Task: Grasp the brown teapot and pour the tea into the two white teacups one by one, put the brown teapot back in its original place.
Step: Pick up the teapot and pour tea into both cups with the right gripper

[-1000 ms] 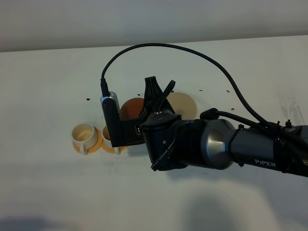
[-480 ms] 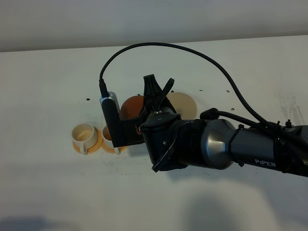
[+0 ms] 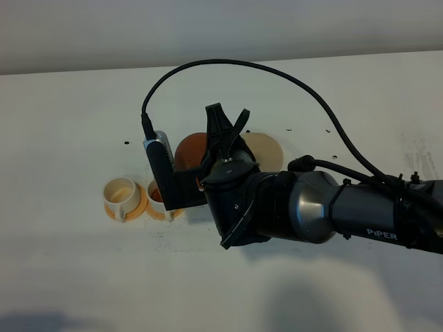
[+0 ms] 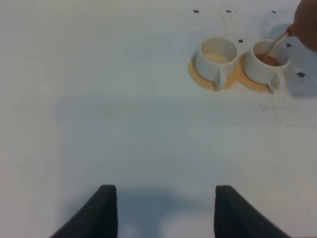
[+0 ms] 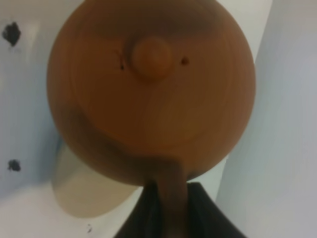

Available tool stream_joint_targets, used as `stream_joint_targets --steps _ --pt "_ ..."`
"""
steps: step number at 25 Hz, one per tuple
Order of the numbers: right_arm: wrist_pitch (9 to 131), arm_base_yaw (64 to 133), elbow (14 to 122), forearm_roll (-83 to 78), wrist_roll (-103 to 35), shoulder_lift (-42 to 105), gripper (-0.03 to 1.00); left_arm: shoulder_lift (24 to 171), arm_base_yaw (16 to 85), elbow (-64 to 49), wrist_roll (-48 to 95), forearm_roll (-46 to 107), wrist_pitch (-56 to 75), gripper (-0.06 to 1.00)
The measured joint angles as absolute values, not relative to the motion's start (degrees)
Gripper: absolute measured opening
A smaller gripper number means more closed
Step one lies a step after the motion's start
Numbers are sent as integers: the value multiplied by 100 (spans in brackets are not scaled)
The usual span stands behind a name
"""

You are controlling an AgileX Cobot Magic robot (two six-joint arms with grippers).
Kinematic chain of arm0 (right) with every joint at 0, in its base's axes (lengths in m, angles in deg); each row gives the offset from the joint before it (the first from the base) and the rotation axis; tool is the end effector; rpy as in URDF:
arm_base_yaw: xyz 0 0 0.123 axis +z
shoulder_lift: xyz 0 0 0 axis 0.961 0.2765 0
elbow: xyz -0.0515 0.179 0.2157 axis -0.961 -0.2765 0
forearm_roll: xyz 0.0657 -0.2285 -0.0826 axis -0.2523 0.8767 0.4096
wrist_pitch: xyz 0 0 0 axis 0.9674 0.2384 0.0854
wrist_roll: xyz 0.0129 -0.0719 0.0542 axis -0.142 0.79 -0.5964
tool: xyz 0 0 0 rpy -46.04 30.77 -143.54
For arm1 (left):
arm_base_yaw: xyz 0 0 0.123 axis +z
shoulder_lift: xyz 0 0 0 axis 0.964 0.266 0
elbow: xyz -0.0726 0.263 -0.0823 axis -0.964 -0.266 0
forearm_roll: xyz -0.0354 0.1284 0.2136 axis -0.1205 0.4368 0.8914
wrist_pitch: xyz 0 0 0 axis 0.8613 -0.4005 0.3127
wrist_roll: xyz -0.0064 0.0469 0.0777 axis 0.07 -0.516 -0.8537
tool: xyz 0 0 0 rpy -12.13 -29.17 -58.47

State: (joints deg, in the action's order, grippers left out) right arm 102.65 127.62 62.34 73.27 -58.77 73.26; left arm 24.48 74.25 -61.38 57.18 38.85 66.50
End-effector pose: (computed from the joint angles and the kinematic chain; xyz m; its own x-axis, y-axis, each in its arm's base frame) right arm 0.2900 0.2997 0.1797 0.1160 -0.9858 0.1214 -0.6238 -0.1674 -0.7634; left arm -0.0001 -0.0066 0.2646 -0.4948 -0.0318 -0.8684 0.0519 0.9965 -0.0660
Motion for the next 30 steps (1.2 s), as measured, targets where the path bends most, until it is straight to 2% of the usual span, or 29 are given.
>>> stream_joint_targets --steps 30 --pt "10353 12762 6234 7439 -5693 7326 11 2448 7425 -6138 5712 3885 6650 44"
